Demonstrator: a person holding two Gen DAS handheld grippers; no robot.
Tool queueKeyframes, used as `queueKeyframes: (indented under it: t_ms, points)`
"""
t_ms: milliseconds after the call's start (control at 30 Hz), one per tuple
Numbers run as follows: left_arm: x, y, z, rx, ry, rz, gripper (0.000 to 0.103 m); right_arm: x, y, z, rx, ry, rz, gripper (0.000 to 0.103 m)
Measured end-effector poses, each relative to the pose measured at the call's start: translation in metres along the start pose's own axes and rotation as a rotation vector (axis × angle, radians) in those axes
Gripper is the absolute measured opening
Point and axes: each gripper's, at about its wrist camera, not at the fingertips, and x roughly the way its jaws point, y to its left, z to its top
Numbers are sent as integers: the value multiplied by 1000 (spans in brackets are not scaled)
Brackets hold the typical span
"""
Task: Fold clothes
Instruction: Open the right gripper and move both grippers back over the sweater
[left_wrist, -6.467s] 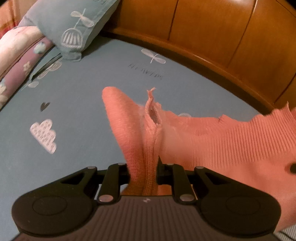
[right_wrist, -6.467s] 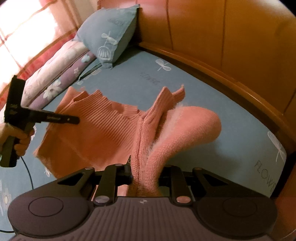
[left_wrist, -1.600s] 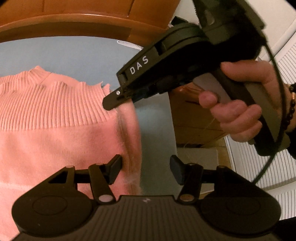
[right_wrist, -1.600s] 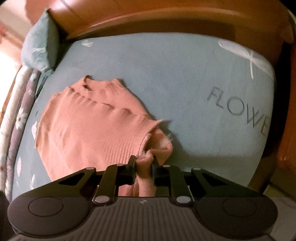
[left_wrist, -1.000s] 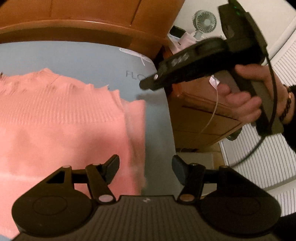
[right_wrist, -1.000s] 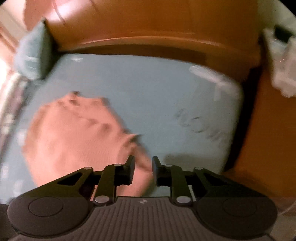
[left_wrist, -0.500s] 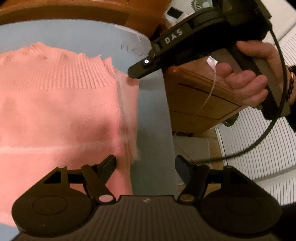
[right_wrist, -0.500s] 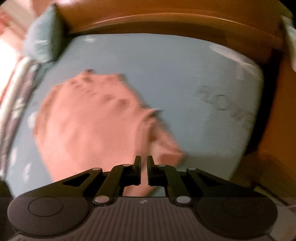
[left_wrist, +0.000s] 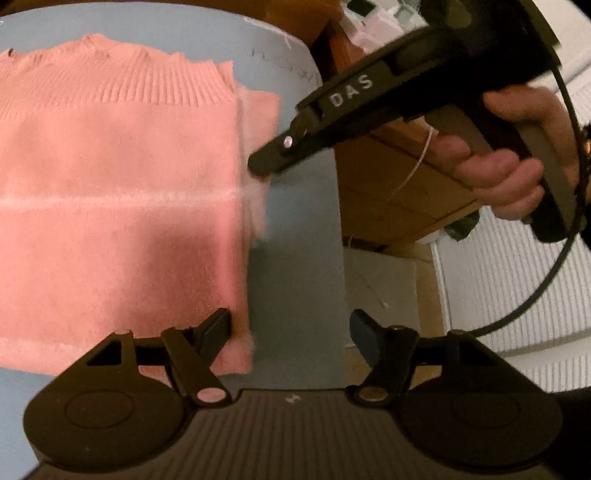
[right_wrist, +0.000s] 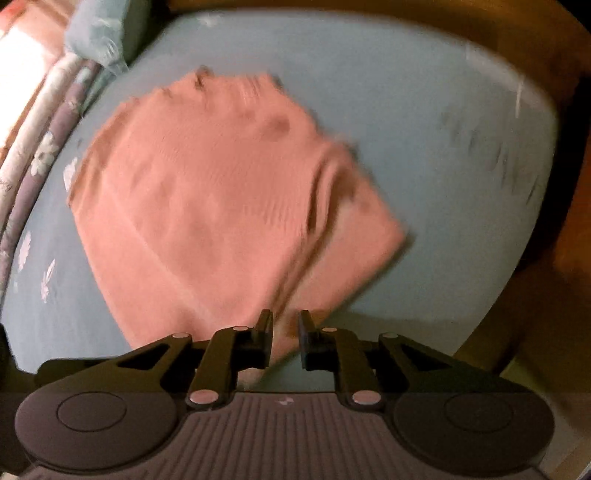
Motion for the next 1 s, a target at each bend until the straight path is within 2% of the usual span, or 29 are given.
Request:
queueKeyframes:
  t_ms: [67, 133, 233, 267, 367, 433, 533, 633, 733, 867, 1000]
  points:
    - [-6, -1, 3, -1, -24, -1, 70, -9, 0, 13, -5, -67, -30, 17]
    - [-4, -1, 2, -9, -20, -6, 69, -3, -5, 26, -3, -96, -54, 17]
    - [8, 1, -5, -19, -7, -2, 69, 22, -18, 38, 25, -91, -127, 16]
    - [9, 1, -7, -17, -6, 6, 69, 32, -24, 41, 32, -78, -152, 10]
    - [2, -3, -3, -16, 3, 13, 70, 25, -24, 49, 44, -95, -152, 12]
    - [-8, -7, 1, 10, -26, 20, 70, 9, -15, 54, 5, -155, -152, 16]
    - [-15, -13, 6, 65, -65, 50, 70, -4, -7, 66, -1, -194, -82, 16]
    - [-3, -12, 8, 33, -46, 29, 70, 8, 0, 75, -46, -184, -52, 16]
    - [12, -14, 6, 17, -37, 32, 70, 29, -3, 81, -35, -135, -44, 16]
    - [17, -14, 2, -3, -49, 36, 72, 38, -19, 74, -20, -78, -106, 11]
    - [12, -21, 5, 10, -43, 57, 72, 18, -24, 74, -15, -93, -146, 15]
